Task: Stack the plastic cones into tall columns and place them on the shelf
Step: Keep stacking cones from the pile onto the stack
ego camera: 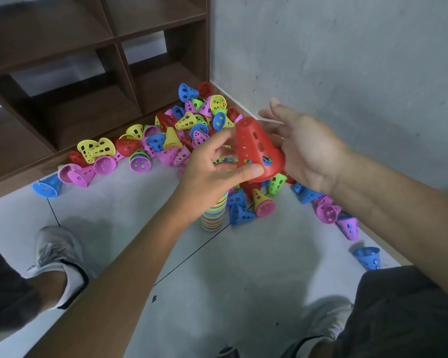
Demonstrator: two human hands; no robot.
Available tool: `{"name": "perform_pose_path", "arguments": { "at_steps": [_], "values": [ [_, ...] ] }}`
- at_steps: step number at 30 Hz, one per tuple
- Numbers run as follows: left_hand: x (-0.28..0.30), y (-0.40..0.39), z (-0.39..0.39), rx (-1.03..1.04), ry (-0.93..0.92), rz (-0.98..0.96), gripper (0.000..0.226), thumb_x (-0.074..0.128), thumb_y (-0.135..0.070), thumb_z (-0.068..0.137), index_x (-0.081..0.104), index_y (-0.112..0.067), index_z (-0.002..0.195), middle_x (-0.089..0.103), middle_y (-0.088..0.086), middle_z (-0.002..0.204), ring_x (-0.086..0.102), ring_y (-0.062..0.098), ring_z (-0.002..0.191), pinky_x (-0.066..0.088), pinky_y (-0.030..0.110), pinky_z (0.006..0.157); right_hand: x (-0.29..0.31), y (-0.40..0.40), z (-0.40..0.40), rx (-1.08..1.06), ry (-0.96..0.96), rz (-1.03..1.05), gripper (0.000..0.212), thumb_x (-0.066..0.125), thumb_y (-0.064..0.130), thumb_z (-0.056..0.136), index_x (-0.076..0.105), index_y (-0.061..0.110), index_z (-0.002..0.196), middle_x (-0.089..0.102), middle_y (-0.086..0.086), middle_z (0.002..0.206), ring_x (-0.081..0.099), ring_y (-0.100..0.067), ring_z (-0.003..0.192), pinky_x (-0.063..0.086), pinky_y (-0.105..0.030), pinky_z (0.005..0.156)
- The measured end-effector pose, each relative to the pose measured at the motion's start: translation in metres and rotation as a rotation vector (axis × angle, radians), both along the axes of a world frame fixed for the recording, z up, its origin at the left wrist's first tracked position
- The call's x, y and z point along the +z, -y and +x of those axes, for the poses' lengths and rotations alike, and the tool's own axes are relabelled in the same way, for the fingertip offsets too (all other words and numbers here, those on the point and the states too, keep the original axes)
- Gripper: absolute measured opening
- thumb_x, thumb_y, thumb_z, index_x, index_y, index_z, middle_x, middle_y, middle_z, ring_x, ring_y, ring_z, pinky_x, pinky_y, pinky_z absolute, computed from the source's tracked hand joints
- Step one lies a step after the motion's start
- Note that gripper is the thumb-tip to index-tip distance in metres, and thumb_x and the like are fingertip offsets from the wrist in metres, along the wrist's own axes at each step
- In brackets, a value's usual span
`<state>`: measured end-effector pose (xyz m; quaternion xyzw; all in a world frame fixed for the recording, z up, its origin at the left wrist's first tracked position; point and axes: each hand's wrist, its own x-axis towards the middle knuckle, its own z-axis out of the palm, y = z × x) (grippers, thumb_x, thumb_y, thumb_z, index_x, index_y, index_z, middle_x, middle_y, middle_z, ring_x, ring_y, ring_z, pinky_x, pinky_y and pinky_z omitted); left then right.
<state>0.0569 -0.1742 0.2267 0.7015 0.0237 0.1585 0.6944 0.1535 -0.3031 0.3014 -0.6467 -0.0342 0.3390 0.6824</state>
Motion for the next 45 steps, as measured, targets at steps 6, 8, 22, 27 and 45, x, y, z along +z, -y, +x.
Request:
{"name": "perform_pose_path", "arguments": {
  "at_steps": [6, 8, 22, 27, 45],
  "values": [
    [0.000, -0.009, 0.002, 0.109, 0.029, -0.046, 0.037, 0.078, -0.026, 0.083, 0.065, -0.020, 0.117, 0.072, 0.005, 0.117, 0.066, 0.030, 0.113, 0.051, 0.052, 0.102, -0.006, 0.002, 0.001, 0.072, 0.139, -0.106, 0.034, 0.045, 0.043, 0.105, 0.061, 0.015, 0.115, 0.068, -0.002, 0.112, 0.066, -0.015, 0.095, 0.058, -0.037, 0.086],
    [-0.002, -0.018, 0.003, 0.183, -0.004, 0.008, 0.044, 0.078, -0.033, 0.081, 0.064, -0.018, 0.120, 0.071, 0.006, 0.118, 0.067, 0.028, 0.111, 0.053, 0.054, 0.100, -0.012, 0.003, 0.001, 0.081, 0.235, -0.219, 0.033, 0.049, 0.041, 0.105, 0.063, 0.014, 0.117, 0.071, 0.002, 0.106, 0.068, -0.014, 0.096, 0.057, -0.031, 0.080],
    [-0.044, -0.048, -0.006, 0.223, -0.291, 0.445, 0.051, 0.081, -0.037, 0.083, 0.062, -0.027, 0.129, 0.063, -0.012, 0.123, 0.058, 0.004, 0.114, 0.055, 0.030, 0.093, -0.025, 0.004, 0.000, 0.130, 0.459, -0.402, 0.011, 0.057, 0.020, 0.102, 0.068, 0.022, 0.101, 0.071, -0.005, 0.110, 0.070, -0.019, 0.101, 0.059, -0.031, 0.082],
    [-0.029, -0.050, -0.004, 0.300, -0.197, 0.425, 0.036, 0.075, -0.031, 0.090, 0.065, -0.024, 0.124, 0.066, -0.019, 0.115, 0.058, -0.012, 0.106, 0.046, 0.006, 0.083, -0.037, 0.010, 0.012, 0.145, 0.456, -0.445, 0.013, 0.056, 0.018, 0.101, 0.068, 0.022, 0.098, 0.072, -0.006, 0.110, 0.071, -0.019, 0.100, 0.059, -0.036, 0.086],
    [-0.046, 0.035, 0.061, 0.113, -0.025, 0.843, 0.021, 0.064, -0.030, 0.093, 0.070, -0.018, 0.110, 0.070, -0.012, 0.094, 0.061, 0.015, 0.099, 0.050, 0.040, 0.088, -0.144, 0.122, 0.130, 0.301, 0.606, -1.099, 0.027, 0.060, 0.028, 0.097, 0.065, 0.014, 0.120, 0.065, -0.009, 0.121, 0.059, -0.029, 0.111, 0.049, -0.036, 0.095]
  ]
}}
